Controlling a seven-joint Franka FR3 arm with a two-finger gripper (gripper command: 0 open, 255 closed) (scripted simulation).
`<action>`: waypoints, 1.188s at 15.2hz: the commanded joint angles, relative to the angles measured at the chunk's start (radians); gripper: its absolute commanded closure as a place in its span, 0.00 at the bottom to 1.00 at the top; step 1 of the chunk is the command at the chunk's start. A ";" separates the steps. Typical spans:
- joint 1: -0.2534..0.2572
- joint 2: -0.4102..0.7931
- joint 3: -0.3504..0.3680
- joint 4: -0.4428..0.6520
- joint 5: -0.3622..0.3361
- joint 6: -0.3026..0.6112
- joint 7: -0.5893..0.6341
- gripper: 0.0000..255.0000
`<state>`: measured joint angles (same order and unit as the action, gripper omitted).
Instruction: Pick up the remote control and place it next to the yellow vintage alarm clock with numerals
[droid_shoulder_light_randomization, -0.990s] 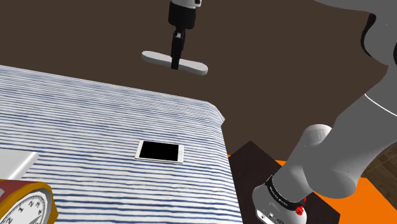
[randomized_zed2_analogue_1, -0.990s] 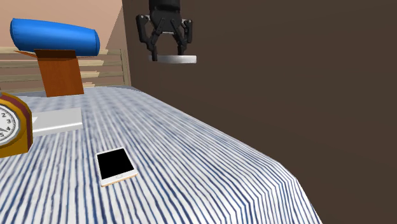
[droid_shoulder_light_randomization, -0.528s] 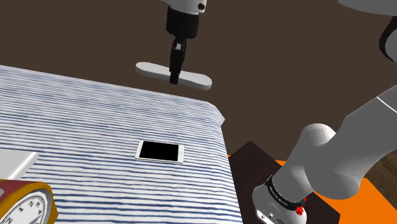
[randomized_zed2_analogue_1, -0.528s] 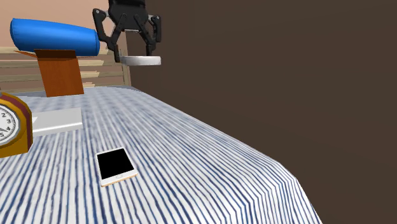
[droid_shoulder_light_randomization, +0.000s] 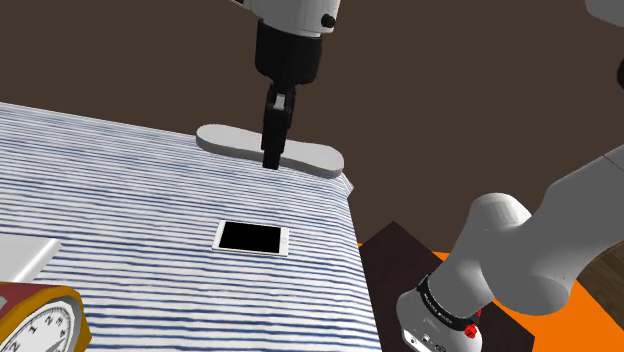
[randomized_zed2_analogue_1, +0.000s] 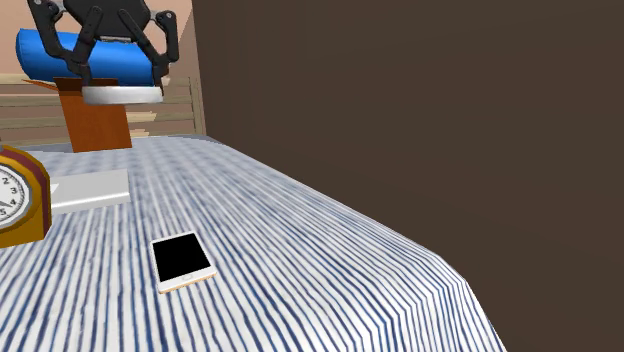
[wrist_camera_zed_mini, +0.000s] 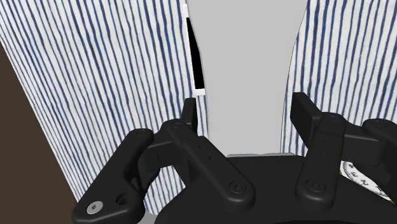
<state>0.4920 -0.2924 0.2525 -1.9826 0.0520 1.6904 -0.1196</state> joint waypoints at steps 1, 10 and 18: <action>0.019 -0.005 0.031 0.002 0.010 -0.006 0.048 1.00; 0.098 -0.003 0.178 0.025 0.053 -0.016 0.265 1.00; 0.152 0.058 0.298 0.083 0.055 -0.008 0.442 1.00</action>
<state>0.6414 -0.2371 0.5439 -1.8984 0.1070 1.6771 0.3120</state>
